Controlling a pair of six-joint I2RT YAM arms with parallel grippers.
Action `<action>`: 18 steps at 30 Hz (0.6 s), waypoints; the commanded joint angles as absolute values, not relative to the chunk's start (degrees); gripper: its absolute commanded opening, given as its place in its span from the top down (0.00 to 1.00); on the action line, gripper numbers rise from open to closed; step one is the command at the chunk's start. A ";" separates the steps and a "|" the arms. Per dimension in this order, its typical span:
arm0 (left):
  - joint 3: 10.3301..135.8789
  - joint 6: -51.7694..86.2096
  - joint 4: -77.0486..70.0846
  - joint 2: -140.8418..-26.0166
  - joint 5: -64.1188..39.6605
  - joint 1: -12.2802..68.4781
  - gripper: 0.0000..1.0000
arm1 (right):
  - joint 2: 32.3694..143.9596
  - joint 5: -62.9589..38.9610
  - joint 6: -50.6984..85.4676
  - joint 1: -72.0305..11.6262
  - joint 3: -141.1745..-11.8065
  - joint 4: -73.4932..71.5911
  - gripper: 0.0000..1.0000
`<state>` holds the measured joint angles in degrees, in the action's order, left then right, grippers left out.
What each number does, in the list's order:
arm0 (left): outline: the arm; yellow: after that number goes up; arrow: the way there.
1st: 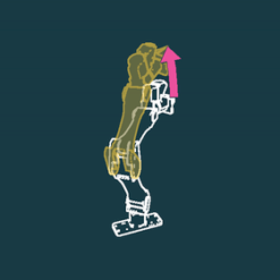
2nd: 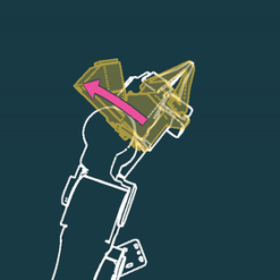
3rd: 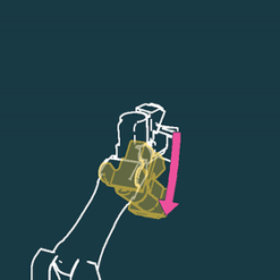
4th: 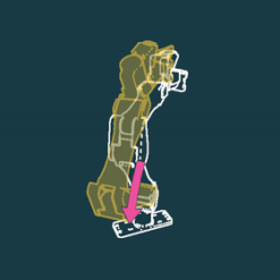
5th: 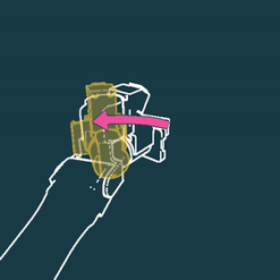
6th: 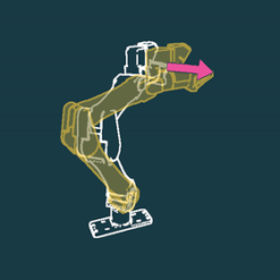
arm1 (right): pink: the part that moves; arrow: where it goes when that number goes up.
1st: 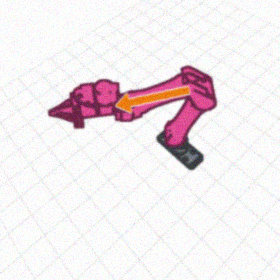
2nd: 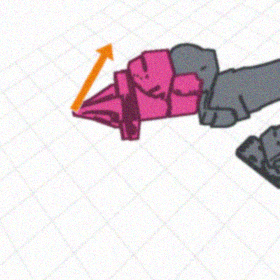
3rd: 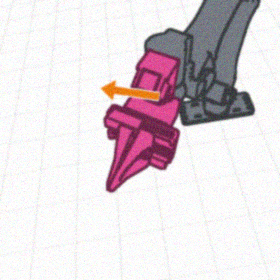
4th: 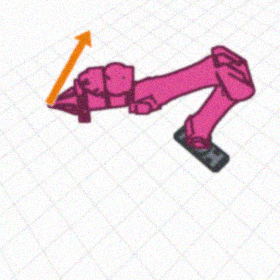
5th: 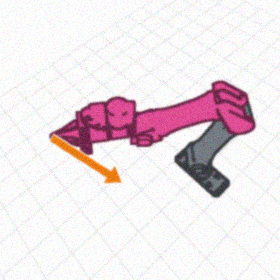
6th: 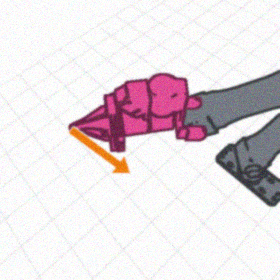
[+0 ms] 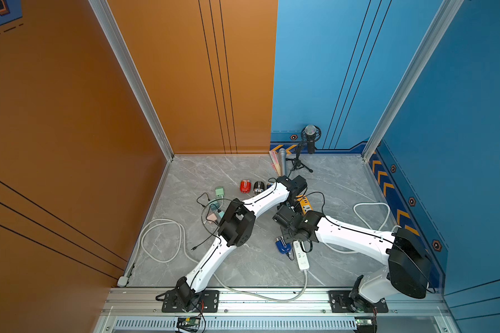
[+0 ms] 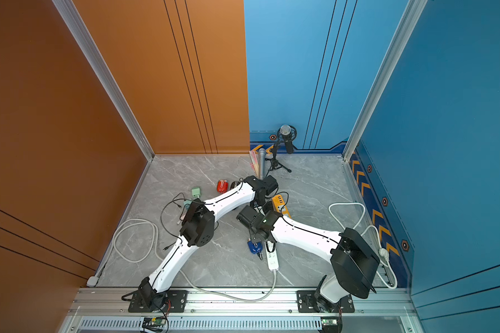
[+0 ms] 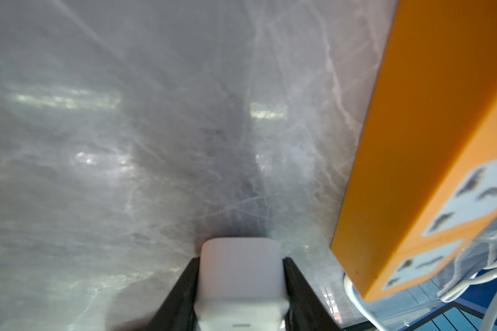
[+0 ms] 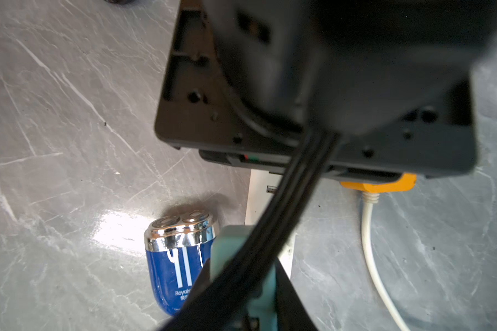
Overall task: Unplug the electric shaver
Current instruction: Remove the plug from the socket.
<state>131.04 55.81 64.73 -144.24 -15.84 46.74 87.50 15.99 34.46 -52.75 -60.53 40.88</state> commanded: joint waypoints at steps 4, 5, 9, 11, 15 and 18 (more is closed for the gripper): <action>132.56 55.05 65.65 -146.71 -12.22 47.55 0.58 | 85.18 15.85 33.09 -51.63 -58.70 38.31 0.90; 133.20 54.56 65.72 -146.54 -11.60 47.62 0.56 | 84.68 16.38 32.98 -51.64 -58.33 38.30 0.90; 134.60 53.56 65.57 -145.46 -9.57 47.50 0.42 | 83.06 17.46 31.37 -51.75 -57.25 37.86 0.90; 135.08 53.09 65.61 -145.21 -9.19 47.37 0.37 | 82.41 17.71 30.21 -51.85 -56.55 37.14 0.90; 136.20 52.25 65.48 -144.71 -8.42 47.22 0.29 | 82.35 18.33 28.80 -52.20 -56.25 36.83 0.90; 136.88 51.53 65.49 -144.23 -7.83 47.03 0.28 | 81.89 18.52 28.28 -52.72 -56.38 36.27 0.90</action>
<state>135.24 53.01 64.49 -144.92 -10.07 47.07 83.59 16.71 30.06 -52.16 -56.88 37.74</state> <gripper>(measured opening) 0.719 0.299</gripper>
